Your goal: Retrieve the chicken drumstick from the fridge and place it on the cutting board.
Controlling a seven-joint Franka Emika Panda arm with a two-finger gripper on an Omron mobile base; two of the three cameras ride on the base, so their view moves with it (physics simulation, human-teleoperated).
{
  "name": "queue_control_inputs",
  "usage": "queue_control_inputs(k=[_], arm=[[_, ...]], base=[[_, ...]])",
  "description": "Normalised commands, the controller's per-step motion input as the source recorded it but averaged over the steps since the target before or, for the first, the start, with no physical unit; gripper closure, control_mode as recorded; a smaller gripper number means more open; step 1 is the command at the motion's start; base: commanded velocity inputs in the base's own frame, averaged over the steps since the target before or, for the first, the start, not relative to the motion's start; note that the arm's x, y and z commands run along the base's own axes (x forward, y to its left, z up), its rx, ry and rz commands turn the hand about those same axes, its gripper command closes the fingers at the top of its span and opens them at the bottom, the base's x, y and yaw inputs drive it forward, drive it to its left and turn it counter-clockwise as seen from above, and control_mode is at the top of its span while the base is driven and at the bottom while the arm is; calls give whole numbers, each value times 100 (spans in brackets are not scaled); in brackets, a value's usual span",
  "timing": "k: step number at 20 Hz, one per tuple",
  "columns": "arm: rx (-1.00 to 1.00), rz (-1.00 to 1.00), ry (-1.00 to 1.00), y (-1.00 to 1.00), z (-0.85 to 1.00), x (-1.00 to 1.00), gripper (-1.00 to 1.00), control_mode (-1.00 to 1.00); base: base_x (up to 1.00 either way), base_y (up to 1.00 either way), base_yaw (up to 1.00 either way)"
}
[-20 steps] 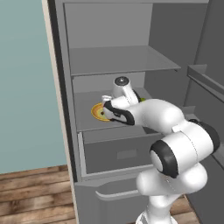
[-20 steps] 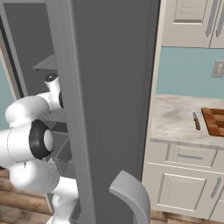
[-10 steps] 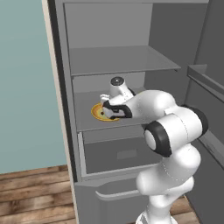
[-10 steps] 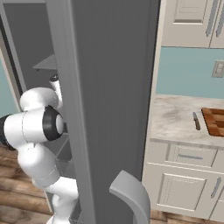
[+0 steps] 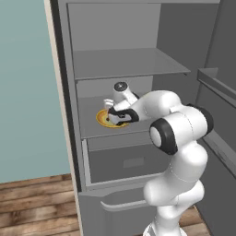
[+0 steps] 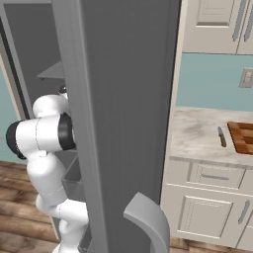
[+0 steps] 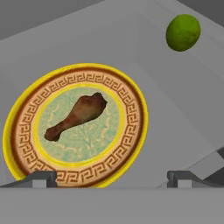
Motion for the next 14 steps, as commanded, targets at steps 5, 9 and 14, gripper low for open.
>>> queue_control_inputs(k=[5,9,14], arm=[[0,0,-9,0,-28,0,-100,-100],[0,0,-13,0,-27,0,-100,-100],[0,0,-12,0,-13,2,-100,-100]], base=[[0,0,0],[0,0,0],[0,0,0]])
